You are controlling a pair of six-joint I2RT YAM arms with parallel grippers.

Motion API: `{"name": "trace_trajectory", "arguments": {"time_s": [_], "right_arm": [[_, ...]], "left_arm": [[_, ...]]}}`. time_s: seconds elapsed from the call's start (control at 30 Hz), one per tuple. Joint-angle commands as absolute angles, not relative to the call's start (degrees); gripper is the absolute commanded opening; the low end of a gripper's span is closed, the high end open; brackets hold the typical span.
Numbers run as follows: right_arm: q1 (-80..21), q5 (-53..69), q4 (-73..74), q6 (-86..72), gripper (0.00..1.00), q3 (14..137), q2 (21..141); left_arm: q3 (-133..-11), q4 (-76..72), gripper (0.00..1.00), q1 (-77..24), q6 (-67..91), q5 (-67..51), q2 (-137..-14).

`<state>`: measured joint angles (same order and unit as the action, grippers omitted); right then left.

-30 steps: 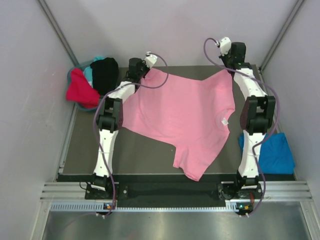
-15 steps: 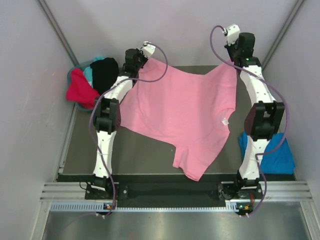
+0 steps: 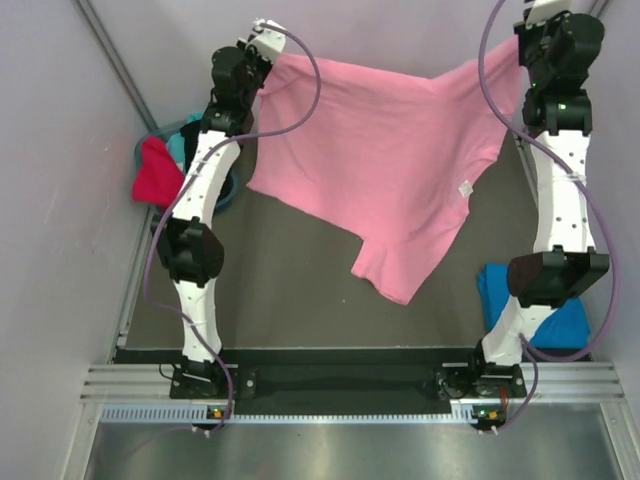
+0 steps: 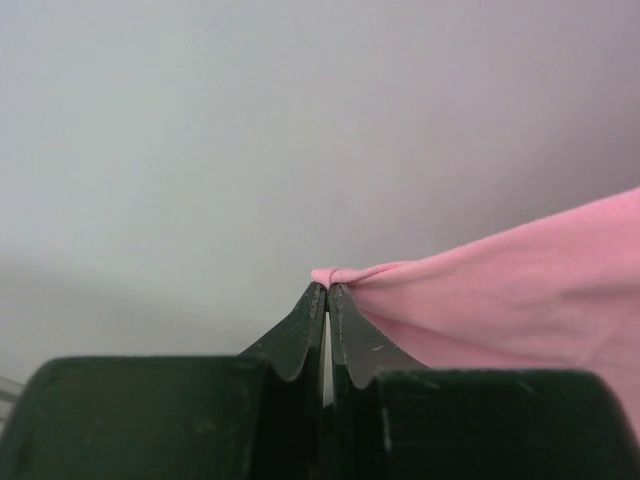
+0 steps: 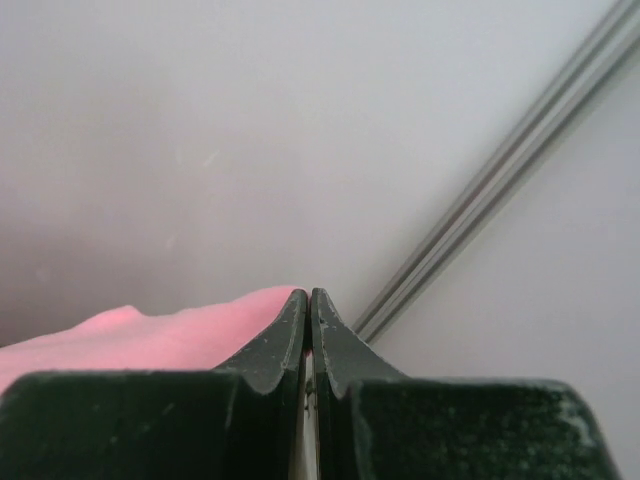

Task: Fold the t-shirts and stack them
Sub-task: Flatten the tshirt out

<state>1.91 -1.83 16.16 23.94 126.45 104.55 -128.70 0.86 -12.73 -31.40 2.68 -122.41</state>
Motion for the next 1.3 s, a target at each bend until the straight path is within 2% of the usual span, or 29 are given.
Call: {"name": "trace_trajectory", "arguments": {"time_s": [0.0, 0.2, 0.33, 0.37, 0.47, 0.53, 0.57, 0.67, 0.73, 0.83, 0.93, 1.1, 1.2, 1.27], "right_arm": [[2.72, -0.53, 13.01, 22.24, 0.0, 131.21, 101.6], [2.81, -0.18, 11.95, 21.62, 0.0, 134.65, 101.07], [2.9, -0.18, 10.11, 21.01, 0.0, 137.98, 100.9], [2.9, -0.18, 9.93, 21.53, 0.0, 138.95, 100.9], [2.99, 1.76, 10.02, 23.99, 0.0, 134.5, 100.46], [3.51, 1.15, 8.54, 27.06, 0.0, 136.04, 101.25], [3.95, 0.97, 4.96, 28.29, 0.0, 140.14, 102.21], [4.66, 0.79, 0.45, 30.93, 0.0, 144.75, 102.57], [4.66, 0.97, -2.63, 30.68, 0.0, 143.62, 101.52], [4.83, 0.79, -0.18, 26.82, 0.0, 140.2, 99.93], [5.18, 4.64, 7.36, 22.16, 0.0, 134.84, 99.75], [4.92, 10.98, 23.28, 15.65, 0.0, 134.21, 104.58], [4.92, 9.76, 25.66, 16.35, 0.0, 135.87, 106.7], [5.1, 9.49, 25.14, 16.78, 0.0, 138.07, 106.35]], "left_arm": [[-132.62, 3.6, 0.08, -12.48, -31.46, 3.08, -115.76], [-136.14, 4.12, 0.08, -12.57, -30.06, 1.94, -113.99], [-141.4, 2.64, 0.04, -12.57, -27.69, 2.8, -113.99], [-142.81, 3.68, 0.0, -12.48, -27.25, 3.07, -114.08], [-136.61, 8.42, 0.0, -12.39, -29.43, -2.19, -112.24], [-134.73, 6.61, 0.0, -12.39, -29.88, -1.68, -111.01], [-137.17, 1.11, 0.0, -12.39, -30.23, -0.63, -111.01], [-149.36, 0.44, 0.0, -12.39, -30.85, 2.55, -114.95], [-149.94, -3.51, 0.0, -12.48, -31.2, 3.25, -114.88], [-149.86, -1.25, 0.0, -12.74, -31.03, 5.01, -114.0], [-142.94, 5.69, 0.0, -12.39, -31.29, 3.17, -111.11], [-115.52, 8.26, 0.0, -12.22, -28.92, -2.63, -102.5], [-112.5, 9.84, 0.0, -12.22, -28.04, -2.55, -103.44], [-117.03, 10.54, 0.0, -12.22, -25.85, -2.46, -104.32]]}}
